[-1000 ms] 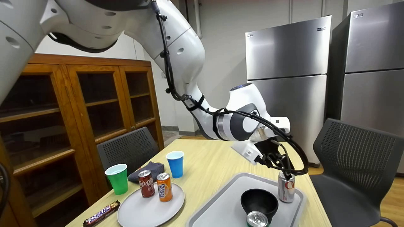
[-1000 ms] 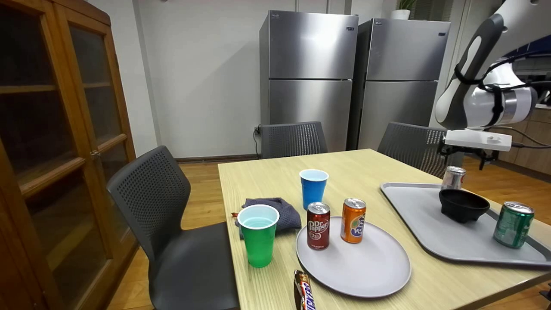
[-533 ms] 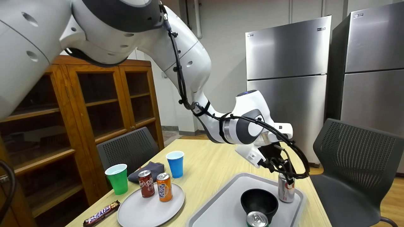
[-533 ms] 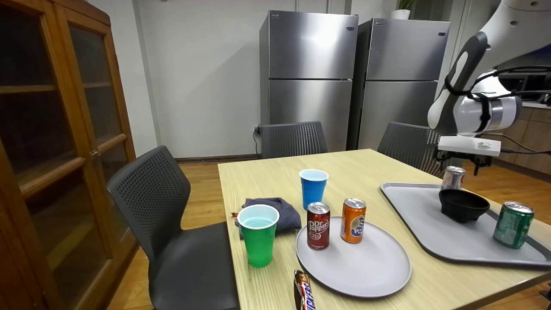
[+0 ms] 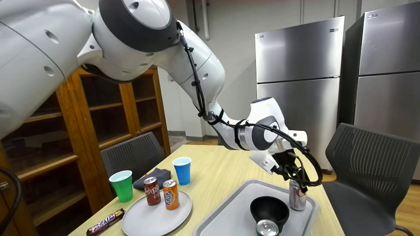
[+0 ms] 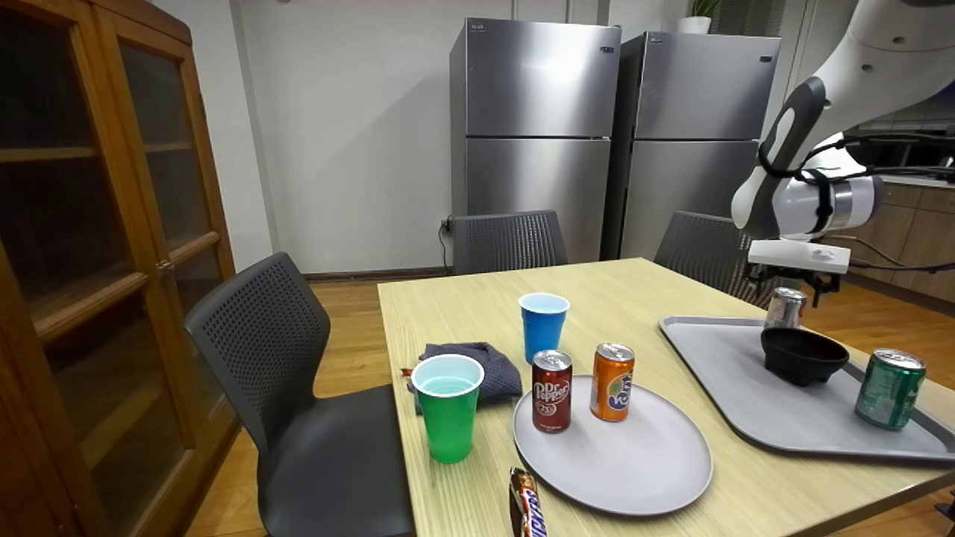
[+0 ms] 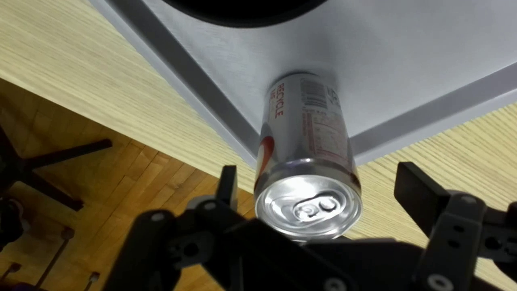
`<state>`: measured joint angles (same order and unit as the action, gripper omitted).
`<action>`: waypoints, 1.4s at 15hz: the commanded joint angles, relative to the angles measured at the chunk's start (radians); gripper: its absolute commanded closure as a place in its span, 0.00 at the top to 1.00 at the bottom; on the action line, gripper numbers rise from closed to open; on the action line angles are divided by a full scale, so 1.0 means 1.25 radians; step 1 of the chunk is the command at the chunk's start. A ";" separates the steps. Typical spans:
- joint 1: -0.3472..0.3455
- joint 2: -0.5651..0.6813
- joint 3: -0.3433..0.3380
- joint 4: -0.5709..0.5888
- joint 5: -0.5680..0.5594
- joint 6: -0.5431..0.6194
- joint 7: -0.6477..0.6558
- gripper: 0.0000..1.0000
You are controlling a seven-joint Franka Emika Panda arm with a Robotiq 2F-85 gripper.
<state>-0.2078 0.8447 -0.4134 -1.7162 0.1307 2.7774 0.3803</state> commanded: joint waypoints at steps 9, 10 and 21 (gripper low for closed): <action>-0.030 0.050 0.018 0.101 0.010 -0.060 0.031 0.42; -0.030 0.041 0.021 0.093 0.011 -0.055 0.028 0.39; 0.015 -0.113 0.057 -0.084 0.009 0.078 -0.005 0.39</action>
<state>-0.2104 0.8174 -0.3647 -1.6980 0.1329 2.8230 0.4078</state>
